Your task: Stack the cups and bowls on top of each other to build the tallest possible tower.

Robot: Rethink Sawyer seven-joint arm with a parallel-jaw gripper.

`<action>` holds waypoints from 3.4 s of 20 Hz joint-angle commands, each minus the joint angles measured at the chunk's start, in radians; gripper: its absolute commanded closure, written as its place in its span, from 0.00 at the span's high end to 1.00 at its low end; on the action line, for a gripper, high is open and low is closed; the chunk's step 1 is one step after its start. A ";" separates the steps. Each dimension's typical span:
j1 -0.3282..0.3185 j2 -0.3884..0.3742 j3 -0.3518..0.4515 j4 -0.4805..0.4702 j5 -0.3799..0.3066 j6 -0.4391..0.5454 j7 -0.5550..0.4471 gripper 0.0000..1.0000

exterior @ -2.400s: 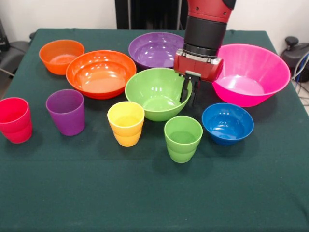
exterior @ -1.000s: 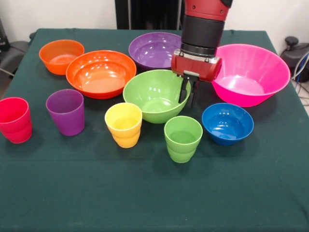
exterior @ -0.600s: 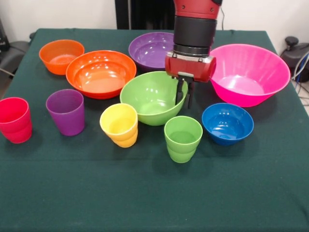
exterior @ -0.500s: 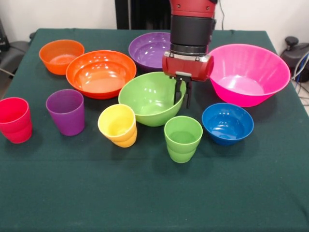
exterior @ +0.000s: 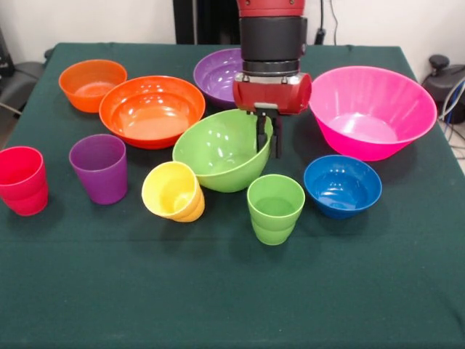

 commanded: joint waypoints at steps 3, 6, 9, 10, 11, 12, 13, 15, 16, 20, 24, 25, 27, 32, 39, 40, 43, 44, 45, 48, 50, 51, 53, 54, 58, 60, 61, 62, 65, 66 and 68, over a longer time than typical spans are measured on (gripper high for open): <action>-0.091 0.011 0.242 0.109 -0.097 0.005 0.120 0.00; -0.108 0.004 0.260 0.123 -0.100 0.011 0.118 0.00; -0.124 -0.002 0.280 0.140 -0.100 0.023 0.116 0.00; -0.128 0.001 0.284 0.141 -0.100 0.024 0.114 0.00; -0.138 0.002 0.295 0.147 -0.100 0.031 0.112 0.00; -0.146 0.002 0.304 0.152 -0.099 0.039 0.108 0.00; -0.164 0.005 0.323 0.159 -0.102 0.051 0.102 0.00; -0.198 0.006 0.354 0.173 -0.105 0.077 0.090 0.00; -0.214 0.006 0.367 0.178 -0.106 0.089 0.084 0.00; -0.275 0.029 0.417 0.182 -0.109 0.141 0.051 0.00; -0.325 0.064 0.438 0.191 -0.125 0.152 0.032 0.00; -0.343 0.074 0.446 0.195 -0.133 0.158 0.025 0.00; -0.383 0.093 0.464 0.206 -0.149 0.175 0.008 0.00; -0.425 0.139 0.476 0.234 -0.193 0.144 0.009 0.00; -0.474 0.203 0.476 0.264 -0.254 0.116 0.023 0.00; -0.482 0.212 0.477 0.268 -0.260 0.117 0.025 0.00; -0.520 0.251 0.488 0.279 -0.285 0.131 0.018 0.00; -0.527 0.261 0.486 0.280 -0.292 0.133 0.016 0.00; -0.539 0.277 0.486 0.278 -0.307 0.140 0.006 0.00; -0.573 0.323 0.489 0.271 -0.339 0.160 -0.011 0.00; -0.602 0.358 0.498 0.263 -0.357 0.186 -0.026 0.00; -0.621 0.381 0.505 0.258 -0.364 0.207 -0.038 0.00; -0.647 0.413 0.517 0.245 -0.374 0.244 -0.056 0.00; -0.652 0.415 0.523 0.243 -0.376 0.250 -0.056 0.00; -0.698 0.471 0.534 0.226 -0.401 0.280 -0.078 0.00; -0.723 0.503 0.547 0.212 -0.412 0.301 -0.093 0.00; -0.737 0.521 0.552 0.205 -0.421 0.308 -0.103 0.00; -0.743 0.531 0.557 0.199 -0.424 0.313 -0.107 0.00; -0.788 0.573 0.586 0.177 -0.444 0.351 -0.145 0.00; -0.798 0.578 0.592 0.177 -0.449 0.359 -0.150 0.00; -0.826 0.584 0.603 0.177 -0.454 0.390 -0.171 0.00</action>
